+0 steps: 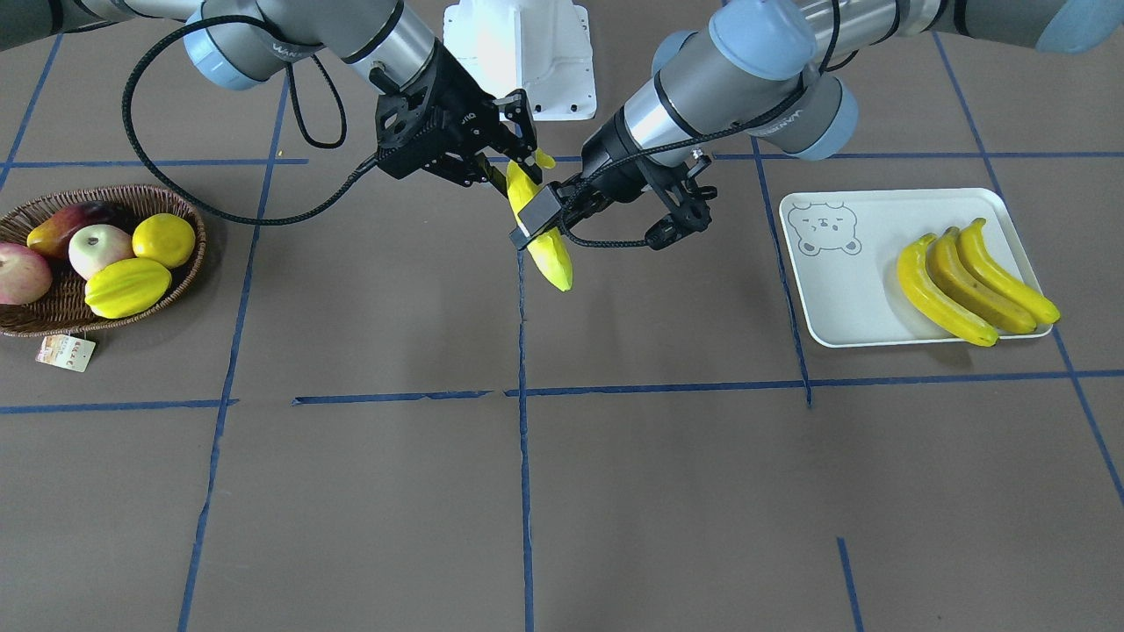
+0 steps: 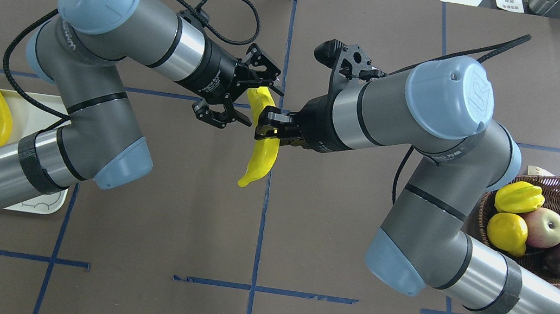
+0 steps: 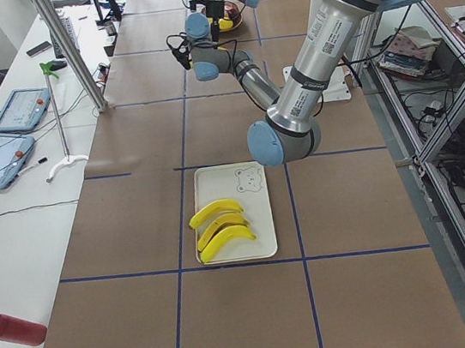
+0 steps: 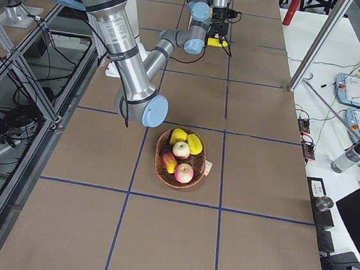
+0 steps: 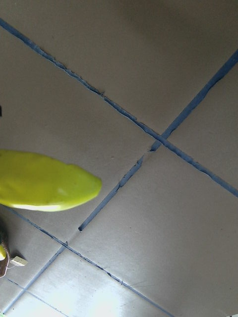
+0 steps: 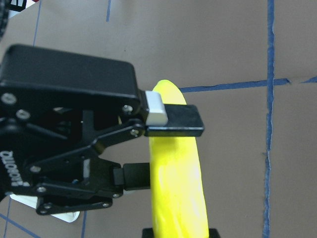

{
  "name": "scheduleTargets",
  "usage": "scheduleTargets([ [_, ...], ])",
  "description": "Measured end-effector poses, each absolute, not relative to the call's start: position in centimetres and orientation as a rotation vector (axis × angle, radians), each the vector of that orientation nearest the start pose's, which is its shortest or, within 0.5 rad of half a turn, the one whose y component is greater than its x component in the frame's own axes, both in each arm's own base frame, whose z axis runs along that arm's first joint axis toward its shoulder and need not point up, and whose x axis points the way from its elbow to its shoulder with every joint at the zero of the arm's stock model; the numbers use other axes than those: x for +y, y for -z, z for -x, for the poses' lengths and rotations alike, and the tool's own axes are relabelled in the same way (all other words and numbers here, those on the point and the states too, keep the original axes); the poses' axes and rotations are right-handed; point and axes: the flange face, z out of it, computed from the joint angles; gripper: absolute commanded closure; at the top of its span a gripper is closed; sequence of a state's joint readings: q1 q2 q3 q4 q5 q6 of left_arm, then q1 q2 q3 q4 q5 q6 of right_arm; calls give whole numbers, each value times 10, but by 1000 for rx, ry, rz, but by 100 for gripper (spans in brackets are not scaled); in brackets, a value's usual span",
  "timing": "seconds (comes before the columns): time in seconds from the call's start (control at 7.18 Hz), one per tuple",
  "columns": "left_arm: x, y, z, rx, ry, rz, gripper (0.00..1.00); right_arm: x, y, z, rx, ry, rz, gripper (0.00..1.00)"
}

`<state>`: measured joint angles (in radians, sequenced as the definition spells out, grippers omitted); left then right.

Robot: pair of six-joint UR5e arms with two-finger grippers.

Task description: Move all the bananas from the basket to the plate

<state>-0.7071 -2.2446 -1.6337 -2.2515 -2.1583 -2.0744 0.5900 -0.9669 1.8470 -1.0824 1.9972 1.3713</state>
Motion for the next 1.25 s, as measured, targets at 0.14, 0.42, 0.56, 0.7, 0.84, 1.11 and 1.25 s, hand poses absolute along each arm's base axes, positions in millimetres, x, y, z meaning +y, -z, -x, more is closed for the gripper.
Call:
scheduleTargets([
  [0.14, -484, -145, -445, 1428, 576, 346, 63, -411, -131, 447, -1373, -35, -187, 97],
  [0.42, -483, -146, -445, 1430, 575, 346, 100, -411, -132, 447, -1372, -35, -186, 68],
  [0.56, -483, -147, -445, 1434, 572, 344, 100, -411, -132, 447, -1372, -37, -186, 1],
  [0.7, -483, -147, -444, 1439, 568, 343, 100, -411, -131, 448, -1373, -42, -180, 0],
  [0.84, -483, -146, -443, 1442, 566, 341, 100, -411, -130, 448, -1376, -55, -170, 0],
  [1.11, -484, -149, -440, 1442, 569, 335, 100, -413, -130, 441, -1376, -96, -146, 0],
  [1.25, -487, -155, -437, 1435, 576, 331, 100, -420, -133, 435, -1359, -120, -139, 0],
])
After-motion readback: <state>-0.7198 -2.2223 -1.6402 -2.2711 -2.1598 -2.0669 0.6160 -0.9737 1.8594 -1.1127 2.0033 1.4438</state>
